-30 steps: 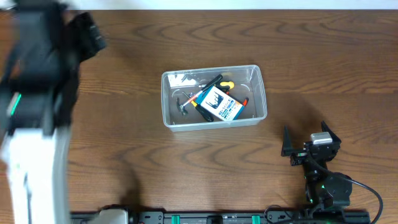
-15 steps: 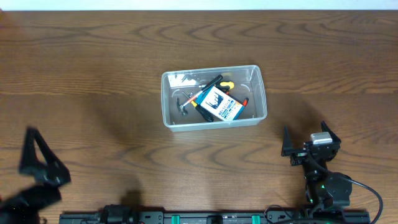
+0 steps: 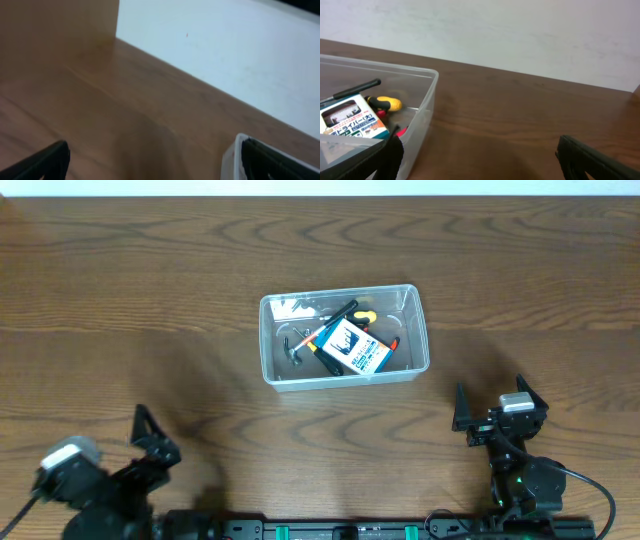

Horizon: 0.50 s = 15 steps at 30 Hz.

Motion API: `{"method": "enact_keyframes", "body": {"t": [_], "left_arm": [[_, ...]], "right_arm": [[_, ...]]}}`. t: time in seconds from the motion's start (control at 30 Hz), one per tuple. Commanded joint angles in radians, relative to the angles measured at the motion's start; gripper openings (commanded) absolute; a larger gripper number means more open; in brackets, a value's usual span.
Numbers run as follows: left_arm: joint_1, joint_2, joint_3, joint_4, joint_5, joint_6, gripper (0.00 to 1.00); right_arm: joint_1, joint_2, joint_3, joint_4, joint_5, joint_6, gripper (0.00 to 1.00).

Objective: Pack container

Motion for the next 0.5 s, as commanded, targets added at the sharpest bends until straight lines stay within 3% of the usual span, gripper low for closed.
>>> {"method": "enact_keyframes", "body": {"t": [0.0, 0.23, 0.47], "left_arm": [[0.001, -0.050, -0.149, 0.094, 0.016, -0.039, 0.98], [0.001, -0.063, -0.414, 0.403, 0.023, -0.038, 0.98], [0.001, -0.063, -0.520, 0.538, 0.023, -0.038, 0.98]], "right_arm": [[-0.006, -0.009, -0.005, -0.001, -0.005, -0.011, 0.99], [-0.006, -0.009, -0.005, -0.001, -0.005, -0.011, 0.99], [-0.006, -0.009, -0.005, -0.001, -0.005, -0.011, 0.99]]}}
